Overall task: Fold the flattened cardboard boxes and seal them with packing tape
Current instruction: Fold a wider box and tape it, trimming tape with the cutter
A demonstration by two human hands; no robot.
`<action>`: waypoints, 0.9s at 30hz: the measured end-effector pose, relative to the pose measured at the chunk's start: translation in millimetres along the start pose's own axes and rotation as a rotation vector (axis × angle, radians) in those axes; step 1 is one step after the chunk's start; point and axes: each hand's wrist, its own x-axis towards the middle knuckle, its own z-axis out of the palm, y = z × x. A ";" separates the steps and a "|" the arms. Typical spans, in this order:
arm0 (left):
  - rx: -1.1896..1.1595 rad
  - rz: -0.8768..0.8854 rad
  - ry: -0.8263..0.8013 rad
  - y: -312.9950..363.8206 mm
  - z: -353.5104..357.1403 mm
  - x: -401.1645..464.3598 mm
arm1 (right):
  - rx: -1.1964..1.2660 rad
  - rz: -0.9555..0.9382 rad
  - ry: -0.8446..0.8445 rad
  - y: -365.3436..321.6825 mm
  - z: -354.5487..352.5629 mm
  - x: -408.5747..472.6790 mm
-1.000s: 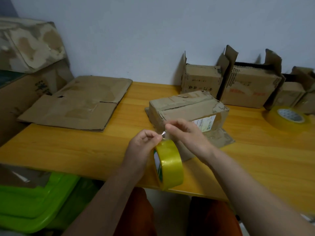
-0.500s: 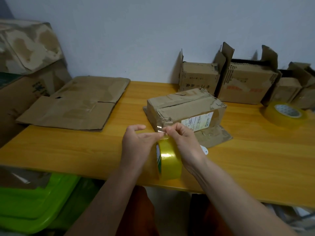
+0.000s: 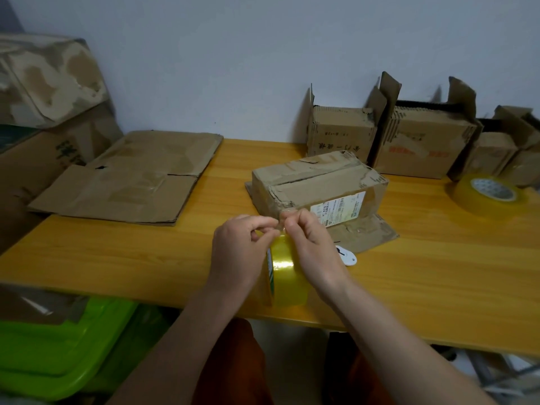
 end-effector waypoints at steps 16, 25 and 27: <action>-0.070 0.100 0.111 3.3 21.7 -2.5 | 0.045 0.277 -0.407 1.9 -46.9 -26.3; 0.189 -0.001 -0.164 36.9 41.0 36.1 | -0.748 0.208 -0.067 0.5 -129.4 -33.1; 0.346 0.026 -0.210 28.9 49.8 60.1 | -1.017 0.282 -0.020 15.1 -140.5 -36.3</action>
